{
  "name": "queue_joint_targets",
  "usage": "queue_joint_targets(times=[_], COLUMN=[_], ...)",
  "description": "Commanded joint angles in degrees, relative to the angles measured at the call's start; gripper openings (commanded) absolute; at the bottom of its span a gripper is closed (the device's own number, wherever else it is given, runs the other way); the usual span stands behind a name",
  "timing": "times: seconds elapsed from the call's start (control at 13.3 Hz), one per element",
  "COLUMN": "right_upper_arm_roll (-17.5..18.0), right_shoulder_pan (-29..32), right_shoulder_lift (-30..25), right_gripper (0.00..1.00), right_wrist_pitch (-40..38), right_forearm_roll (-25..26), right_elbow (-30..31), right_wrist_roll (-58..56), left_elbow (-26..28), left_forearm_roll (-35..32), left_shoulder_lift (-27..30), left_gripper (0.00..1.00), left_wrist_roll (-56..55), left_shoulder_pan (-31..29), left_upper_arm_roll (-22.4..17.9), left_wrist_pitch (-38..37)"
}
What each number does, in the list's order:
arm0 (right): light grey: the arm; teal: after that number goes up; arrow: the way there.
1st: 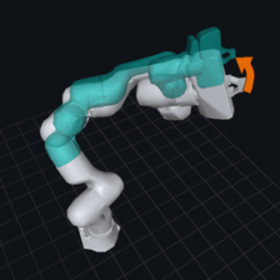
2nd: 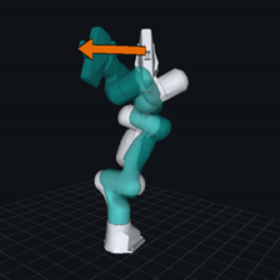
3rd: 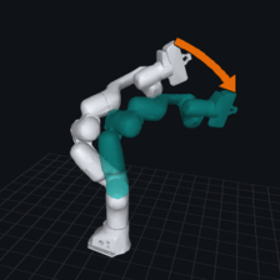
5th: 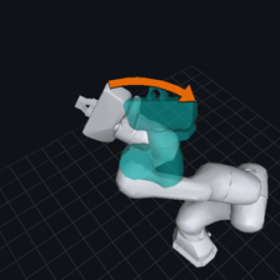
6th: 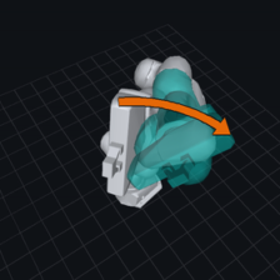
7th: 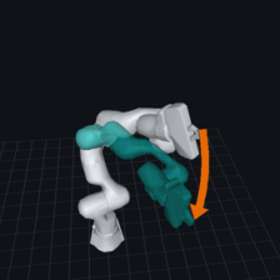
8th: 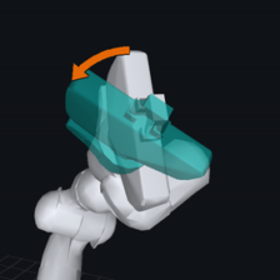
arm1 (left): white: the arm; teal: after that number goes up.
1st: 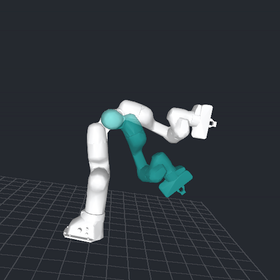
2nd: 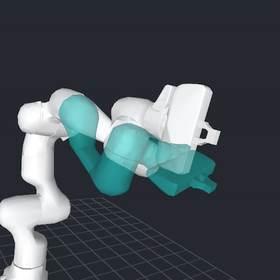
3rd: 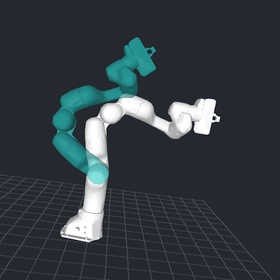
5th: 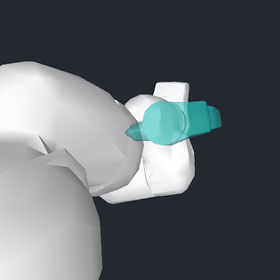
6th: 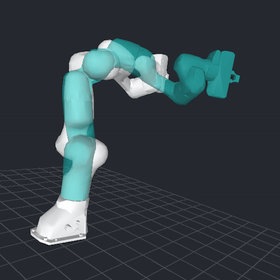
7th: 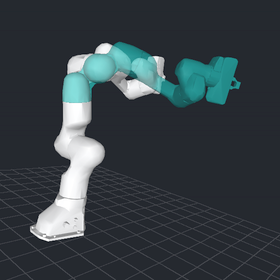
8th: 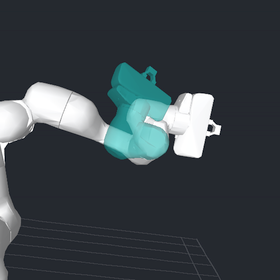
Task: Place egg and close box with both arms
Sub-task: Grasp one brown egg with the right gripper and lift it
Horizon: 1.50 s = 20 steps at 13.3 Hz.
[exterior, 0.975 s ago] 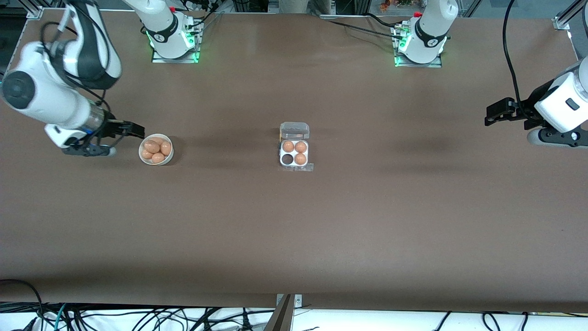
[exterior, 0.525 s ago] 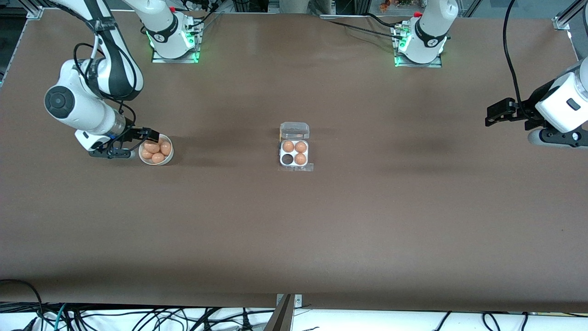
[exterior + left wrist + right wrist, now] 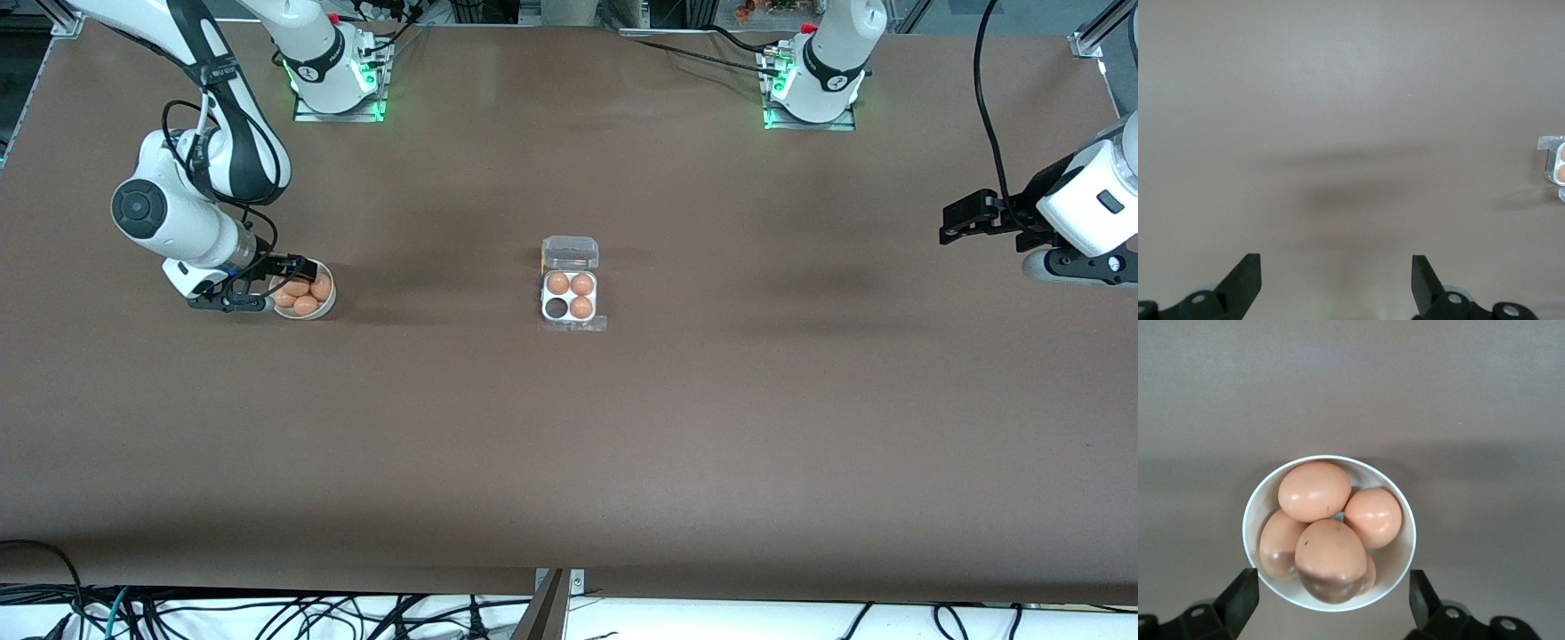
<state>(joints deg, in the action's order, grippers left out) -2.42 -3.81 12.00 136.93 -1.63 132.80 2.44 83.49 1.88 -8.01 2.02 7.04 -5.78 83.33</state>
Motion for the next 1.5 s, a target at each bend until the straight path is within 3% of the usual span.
queue_joint_targets(times=[0.0,0.15,0.45,0.53,0.67,0.75,1.12,1.27,1.43], right_upper_arm_roll=[0.2,0.2,0.2,0.1,0.1,0.2,0.6,0.5,0.1], right_shoulder_pan=[0.4,0.4,0.4,0.4,0.4,0.4,0.4,0.4,0.4], right_shoulder_lift=[0.5,0.9,1.3,1.4,1.4,1.3,-0.7,-4.1,-5.9], right_gripper=[0.99,0.92,0.62,0.51,0.12,0.00,0.00,0.00,0.00], right_wrist_pitch=[2.0,2.6,3.0,3.1,3.0,3.0,0.8,-5.3,-16.5], right_forearm_roll=[-0.5,-0.5,-0.3,-0.3,-0.3,-0.2,-0.2,-0.2,-0.2], right_elbow=[1.0,1.0,0.7,0.7,0.7,0.7,0.1,-2.4,-9.1], right_wrist_roll=[-1.1,-1.2,-1.2,-1.2,-1.2,-1.2,-0.9,-0.9,-1.0], left_elbow=[-1.3,-1.3,-1.3,-1.3,-1.3,-1.3,-1.3,-1.3,-1.3], left_forearm_roll=[0.4,0.5,0.5,0.5,0.5,0.5,0.5,0.5,0.5], left_shoulder_lift=[-0.6,-0.6,-1.0,-1.0,-1.0,-1.0,-1.0,-1.0,-1.0], left_gripper=[0.99,0.99,0.99,0.99,1.00,0.99,1.00,0.99,1.00], left_wrist_roll=[1.3,1.3,1.2,1.2,1.2,1.2,1.2,1.2,1.2], left_shoulder_pan=[-0.4,-0.4,-0.4,-0.4,-0.4,-0.4,-0.4,-0.4,-0.4], left_upper_arm_roll=[-0.1,-0.1,-0.1,-0.1,-0.1,-0.1,-0.1,-0.1,-0.1], left_wrist_pitch=[-0.1,-0.1,-0.1,-0.1,-0.1,-0.1,-0.1,-0.1,-0.1])
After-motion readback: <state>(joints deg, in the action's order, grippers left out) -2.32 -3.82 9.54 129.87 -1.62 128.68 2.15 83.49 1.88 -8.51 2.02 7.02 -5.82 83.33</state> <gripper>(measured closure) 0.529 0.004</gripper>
